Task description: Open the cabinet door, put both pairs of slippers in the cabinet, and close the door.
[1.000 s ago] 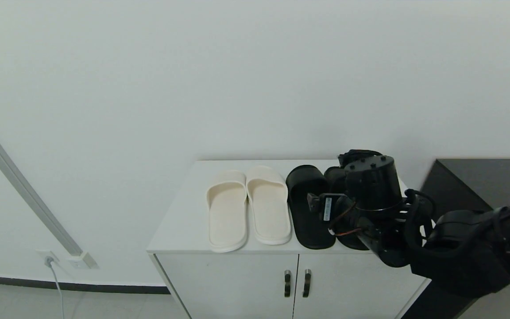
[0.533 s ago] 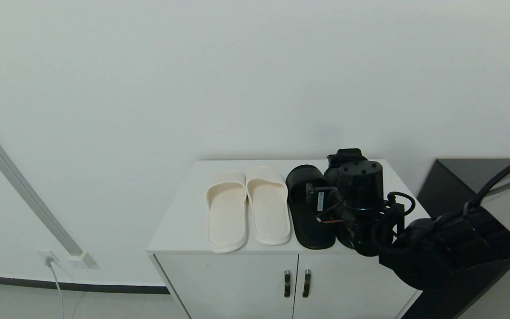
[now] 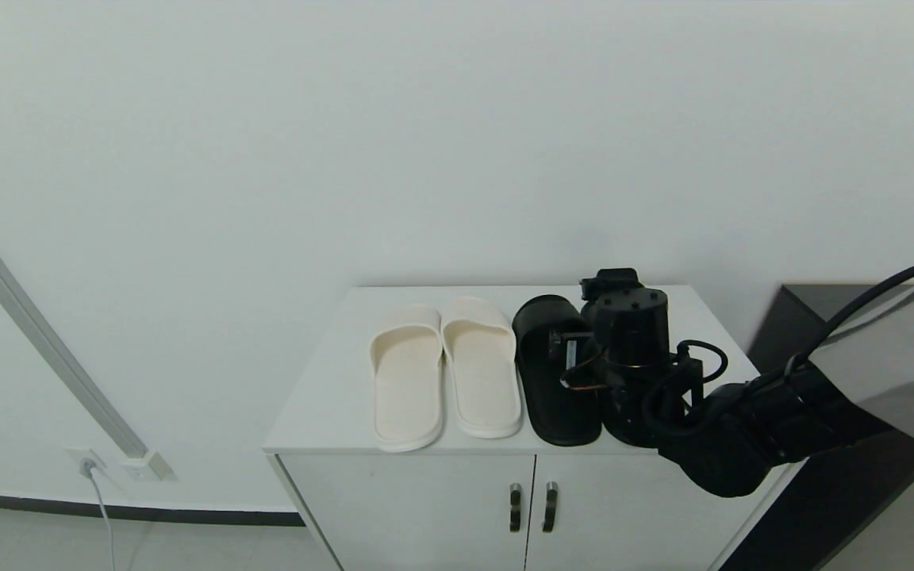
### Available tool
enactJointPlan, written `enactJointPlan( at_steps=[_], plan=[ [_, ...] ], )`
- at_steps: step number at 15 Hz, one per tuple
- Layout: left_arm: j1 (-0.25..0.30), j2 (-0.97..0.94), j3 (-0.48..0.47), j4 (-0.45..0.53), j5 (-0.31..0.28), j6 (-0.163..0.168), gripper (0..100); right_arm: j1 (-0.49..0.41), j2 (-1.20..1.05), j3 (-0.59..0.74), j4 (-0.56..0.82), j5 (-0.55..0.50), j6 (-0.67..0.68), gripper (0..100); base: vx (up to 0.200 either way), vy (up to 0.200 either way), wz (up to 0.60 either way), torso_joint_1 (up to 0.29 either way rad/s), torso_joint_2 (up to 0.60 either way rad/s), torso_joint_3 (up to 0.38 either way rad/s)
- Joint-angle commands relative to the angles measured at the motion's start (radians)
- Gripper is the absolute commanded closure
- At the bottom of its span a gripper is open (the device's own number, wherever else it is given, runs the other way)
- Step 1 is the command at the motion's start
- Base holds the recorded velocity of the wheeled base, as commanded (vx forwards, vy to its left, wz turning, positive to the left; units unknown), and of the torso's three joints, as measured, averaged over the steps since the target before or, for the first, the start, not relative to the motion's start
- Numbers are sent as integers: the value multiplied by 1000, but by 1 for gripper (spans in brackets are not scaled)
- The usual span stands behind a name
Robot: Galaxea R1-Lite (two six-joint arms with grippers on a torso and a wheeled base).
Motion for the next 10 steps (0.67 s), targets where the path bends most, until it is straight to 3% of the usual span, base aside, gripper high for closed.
enactJointPlan(
  at_steps=[1,4,5,10],
  plan=[
    [0,1,0,0,0,0,100,-8,15,-24,-1,2,-1,0,0,0,0,0,0,0],
    [0,1,-1,0,0,0,100,-18,24,-27,-5,2,-1,0,0,0,0,0,0,0],
    [0,1,0,0,0,0,100,-19,26,-28,-5,4,-1,100,0,0,0,0,0,0],
    [0,1,0,0,0,0,100,-19,0,-24,-4,1,-3,100,0,0,0,0,0,0]
  ],
)
